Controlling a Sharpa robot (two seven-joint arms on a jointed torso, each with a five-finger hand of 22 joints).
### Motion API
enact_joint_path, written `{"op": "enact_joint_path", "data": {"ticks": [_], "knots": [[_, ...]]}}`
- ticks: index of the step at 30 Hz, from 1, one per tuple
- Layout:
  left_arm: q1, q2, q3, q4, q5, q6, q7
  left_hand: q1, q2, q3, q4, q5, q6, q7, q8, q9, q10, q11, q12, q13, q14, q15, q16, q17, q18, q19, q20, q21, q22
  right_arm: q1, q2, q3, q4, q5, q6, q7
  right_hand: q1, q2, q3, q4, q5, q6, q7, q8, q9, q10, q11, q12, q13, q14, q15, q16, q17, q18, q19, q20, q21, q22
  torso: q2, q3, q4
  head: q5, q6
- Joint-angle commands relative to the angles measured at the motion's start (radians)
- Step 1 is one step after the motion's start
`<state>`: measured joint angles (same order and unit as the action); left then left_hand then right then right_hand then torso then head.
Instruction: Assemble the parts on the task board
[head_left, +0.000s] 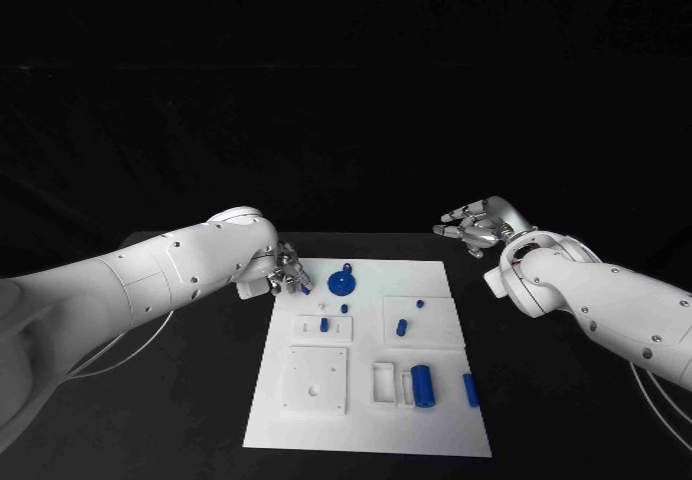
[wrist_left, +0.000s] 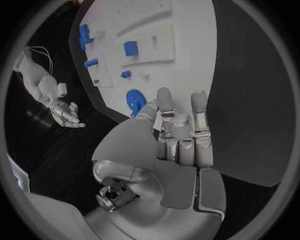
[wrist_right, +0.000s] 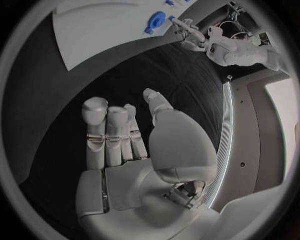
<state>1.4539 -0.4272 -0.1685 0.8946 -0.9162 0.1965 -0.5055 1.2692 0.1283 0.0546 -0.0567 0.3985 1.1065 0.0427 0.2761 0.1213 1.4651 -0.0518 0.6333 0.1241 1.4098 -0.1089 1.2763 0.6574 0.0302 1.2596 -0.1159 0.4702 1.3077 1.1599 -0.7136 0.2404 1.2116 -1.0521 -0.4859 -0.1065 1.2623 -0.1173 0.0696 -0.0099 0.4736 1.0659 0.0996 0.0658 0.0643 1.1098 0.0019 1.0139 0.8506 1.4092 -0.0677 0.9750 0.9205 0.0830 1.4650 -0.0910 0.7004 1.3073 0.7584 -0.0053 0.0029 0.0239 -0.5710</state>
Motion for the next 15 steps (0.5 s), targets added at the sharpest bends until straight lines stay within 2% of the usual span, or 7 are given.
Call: {"op": "enact_joint_path", "data": {"ticks": [1, 7, 9, 13, 15], "knots": [[-0.002, -0.001, 0.000, 0.007, 0.008, -0.040, 0.003, -0.008, -0.006, 0.063, -0.073, 0.022, 0.038, -0.027, 0.035, 0.107, 0.051, -0.008, 0.008, -0.009, 0.009, 0.000, 0.006, 0.012, 0.017, -0.001, 0.008, 0.009, 0.021, -0.001, 0.001, 0.000, 0.000, -0.009, 0.010, 0.008, -0.005, 0.007, 0.003, -0.001, 0.004, -0.005, 0.003, -0.004, -0.002, -0.001, -0.003, 0.004, 0.001, 0.003, -0.003, -0.003, 0.001, 0.018, 0.048, 0.002, -0.003, 0.082, 0.000, 0.0001, 0.0004, 0.000, 0.000], [-0.002, -0.010, 0.000, 0.032, 0.012, -0.082, -0.005, -0.035, -0.016, 0.085, -0.107, 0.082, 0.061, -0.031, 0.027, 0.110, 0.052, -0.011, 0.029, -0.047, 0.019, 0.001, 0.016, 0.039, 0.029, -0.003, 0.016, 0.029, 0.021, -0.002, 0.000, 0.000, -0.001, -0.009, 0.009, 0.008, -0.006, 0.006, 0.004, -0.001, 0.006, -0.005, 0.003, -0.004, -0.001, -0.002, -0.003, 0.002, -0.001, 0.003, -0.004, -0.004, 0.000, 0.018, 0.048, 0.001, -0.004, 0.082, -0.002, 0.0003, 0.0014, 0.000, -0.001], [-0.002, -0.015, 0.000, 0.044, 0.015, -0.094, -0.009, -0.038, -0.018, 0.088, -0.111, 0.090, 0.064, -0.031, 0.026, 0.110, 0.052, -0.011, 0.032, -0.050, 0.020, 0.001, 0.018, 0.043, 0.031, -0.004, 0.017, 0.032, 0.021, -0.002, -0.001, 0.000, -0.001, -0.008, 0.009, 0.008, -0.006, 0.006, 0.004, -0.001, 0.006, -0.005, 0.003, -0.004, -0.001, -0.002, -0.003, 0.002, -0.001, 0.003, -0.004, -0.004, 0.000, 0.018, 0.048, 0.001, -0.004, 0.082, -0.002, 0.0004, 0.0017, 0.000, -0.001], [-0.001, -0.040, 0.001, 0.096, 0.024, -0.131, -0.021, -0.053, -0.024, 0.100, -0.127, 0.119, 0.077, -0.033, 0.022, 0.110, 0.052, -0.013, 0.043, -0.056, 0.022, 0.002, 0.028, 0.059, 0.039, -0.005, 0.024, 0.044, 0.021, -0.003, -0.004, 0.000, 0.001, -0.008, 0.008, 0.009, -0.006, 0.006, 0.004, -0.001, 0.006, -0.005, 0.003, -0.004, -0.001, -0.002, -0.003, 0.002, -0.001, 0.003, -0.004, -0.004, 0.000, 0.018, 0.048, 0.001, -0.004, 0.082, -0.004, 0.0010, 0.0033, 0.001, -0.001], [0.000, -0.057, 0.001, 0.127, 0.035, -0.148, -0.027, -0.059, -0.027, 0.103, -0.132, 0.126, 0.082, -0.034, 0.019, 0.109, 0.052, -0.014, 0.049, -0.057, 0.021, 0.002, 0.030, 0.061, 0.042, -0.006, 0.026, 0.049, 0.021, -0.004, -0.006, 0.000, 0.002, -0.007, 0.008, 0.009, -0.006, 0.006, 0.004, -0.001, 0.006, -0.005, 0.003, -0.004, -0.001, -0.002, -0.003, 0.002, -0.001, 0.003, -0.004, -0.004, 0.000, 0.018, 0.048, 0.001, -0.004, 0.082, -0.007, 0.0020, 0.0060, 0.002, -0.002]]}}
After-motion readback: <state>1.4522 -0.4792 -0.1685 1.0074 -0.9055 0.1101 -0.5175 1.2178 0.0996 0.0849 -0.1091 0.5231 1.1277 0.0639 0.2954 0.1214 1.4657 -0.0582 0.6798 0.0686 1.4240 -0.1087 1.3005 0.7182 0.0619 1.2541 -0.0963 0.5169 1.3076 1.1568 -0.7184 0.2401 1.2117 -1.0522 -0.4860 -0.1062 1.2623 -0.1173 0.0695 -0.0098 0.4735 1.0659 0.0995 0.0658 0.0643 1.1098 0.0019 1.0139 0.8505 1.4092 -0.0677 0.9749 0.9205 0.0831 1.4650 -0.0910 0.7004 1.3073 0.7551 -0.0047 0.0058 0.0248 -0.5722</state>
